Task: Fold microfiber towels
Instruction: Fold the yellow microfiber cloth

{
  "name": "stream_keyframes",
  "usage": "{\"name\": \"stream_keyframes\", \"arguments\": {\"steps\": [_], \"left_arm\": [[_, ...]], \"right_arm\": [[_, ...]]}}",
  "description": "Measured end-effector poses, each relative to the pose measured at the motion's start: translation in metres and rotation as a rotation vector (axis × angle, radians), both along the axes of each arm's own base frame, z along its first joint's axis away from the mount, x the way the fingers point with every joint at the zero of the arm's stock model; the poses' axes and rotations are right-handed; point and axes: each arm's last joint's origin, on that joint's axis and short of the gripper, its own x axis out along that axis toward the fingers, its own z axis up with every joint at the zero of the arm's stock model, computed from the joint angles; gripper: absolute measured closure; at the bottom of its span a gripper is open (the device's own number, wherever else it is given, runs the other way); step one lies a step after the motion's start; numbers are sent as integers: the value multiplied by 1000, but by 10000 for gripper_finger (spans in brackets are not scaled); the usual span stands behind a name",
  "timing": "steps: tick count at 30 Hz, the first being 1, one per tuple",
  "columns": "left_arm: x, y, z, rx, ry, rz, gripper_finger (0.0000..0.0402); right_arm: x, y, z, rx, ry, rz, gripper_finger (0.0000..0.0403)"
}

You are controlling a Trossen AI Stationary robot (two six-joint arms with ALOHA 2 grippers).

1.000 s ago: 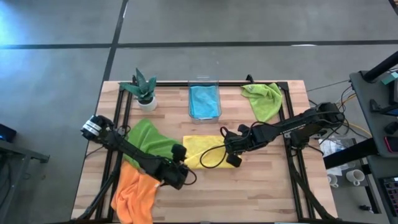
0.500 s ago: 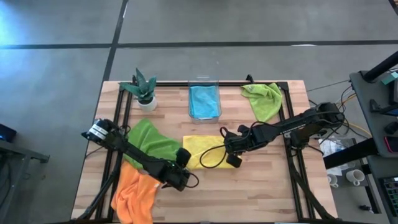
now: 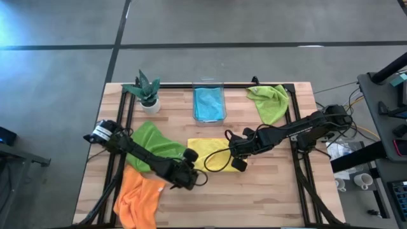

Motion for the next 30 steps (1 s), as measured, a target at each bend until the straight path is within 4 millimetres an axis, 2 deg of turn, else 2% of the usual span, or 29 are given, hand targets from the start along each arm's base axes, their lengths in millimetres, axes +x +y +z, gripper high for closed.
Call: {"name": "stream_keyframes", "arguments": {"steps": [4, 7, 10, 16, 22, 25, 27, 30], "left_arm": [[4, 0, 6, -28, -74, 72, 399], [3, -2, 35, -82, -132, 118, 401], [-5, 1, 74, -140, -220, 145, 401], [-27, 10, 132, -264, -405, 166, 401], [-54, -4, 174, -408, -553, 103, 401], [-63, -15, 196, -431, -625, 8, 401], [-65, -18, 210, -423, -676, -35, 401], [-66, -12, 222, -386, -734, -10, 401]], "right_arm": [[0, 1, 0, 12, 4, 7, 394], [-4, 5, 8, 40, 9, 42, 394], [-9, 16, 33, 24, -83, 119, 394], [-30, 39, 82, -194, -302, 249, 394], [-64, 74, 119, -228, -468, 401, 394], [-78, 89, 146, -237, -595, 453, 394], [-85, 93, 165, -252, -659, 481, 394], [-92, 89, 186, -253, -704, 493, 394]]}}
